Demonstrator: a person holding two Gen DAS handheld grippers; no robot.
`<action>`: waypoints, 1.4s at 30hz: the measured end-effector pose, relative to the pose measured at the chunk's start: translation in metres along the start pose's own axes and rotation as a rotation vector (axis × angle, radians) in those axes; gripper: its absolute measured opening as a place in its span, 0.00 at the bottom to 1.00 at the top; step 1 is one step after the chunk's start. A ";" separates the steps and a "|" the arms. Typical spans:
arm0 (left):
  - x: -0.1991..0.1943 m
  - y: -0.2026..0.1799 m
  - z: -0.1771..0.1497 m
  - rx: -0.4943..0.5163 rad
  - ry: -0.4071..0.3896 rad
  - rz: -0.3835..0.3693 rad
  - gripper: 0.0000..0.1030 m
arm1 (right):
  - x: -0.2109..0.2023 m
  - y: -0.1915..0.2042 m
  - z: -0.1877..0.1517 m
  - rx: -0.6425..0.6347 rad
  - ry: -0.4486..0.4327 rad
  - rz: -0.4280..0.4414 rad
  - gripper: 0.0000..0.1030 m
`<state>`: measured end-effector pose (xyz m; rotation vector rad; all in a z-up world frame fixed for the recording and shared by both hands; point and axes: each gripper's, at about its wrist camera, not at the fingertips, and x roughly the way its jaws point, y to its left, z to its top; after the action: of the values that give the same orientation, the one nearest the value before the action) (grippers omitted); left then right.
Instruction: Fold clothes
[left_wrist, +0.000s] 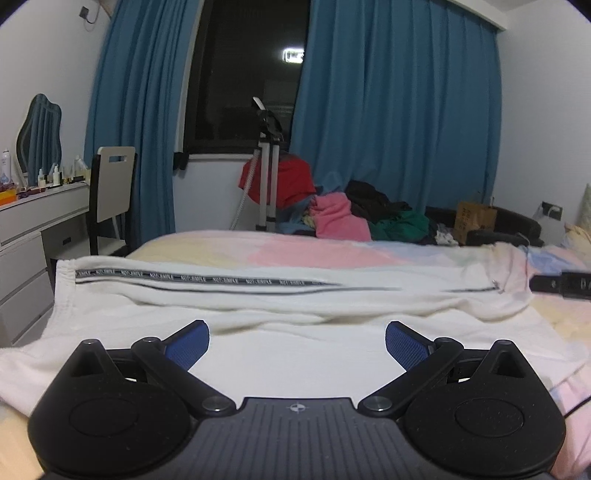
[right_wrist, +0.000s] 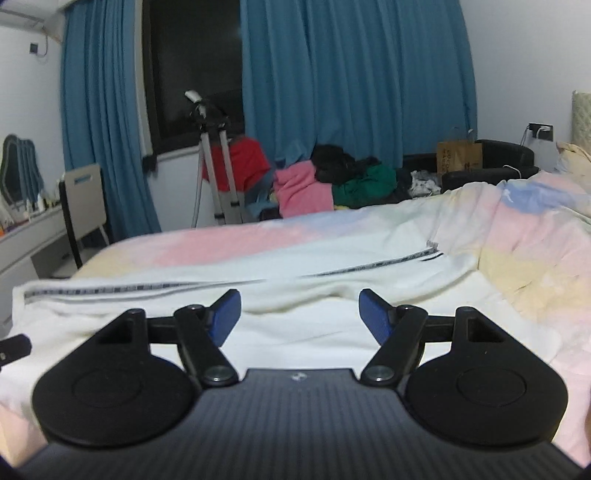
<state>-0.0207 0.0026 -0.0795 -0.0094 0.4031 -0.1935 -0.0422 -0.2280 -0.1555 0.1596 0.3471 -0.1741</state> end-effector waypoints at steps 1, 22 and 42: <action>0.001 -0.001 -0.002 -0.007 0.020 0.012 0.99 | -0.001 -0.001 -0.001 0.008 0.000 0.003 0.70; 0.009 0.177 -0.015 -0.686 0.375 0.274 0.99 | 0.006 -0.015 -0.013 0.028 0.043 0.020 0.70; 0.038 0.289 -0.025 -0.929 0.453 0.353 0.42 | 0.034 -0.031 -0.017 0.050 0.128 -0.072 0.70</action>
<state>0.0569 0.2797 -0.1313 -0.8154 0.9083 0.3619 -0.0226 -0.2595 -0.1866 0.2081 0.4765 -0.2445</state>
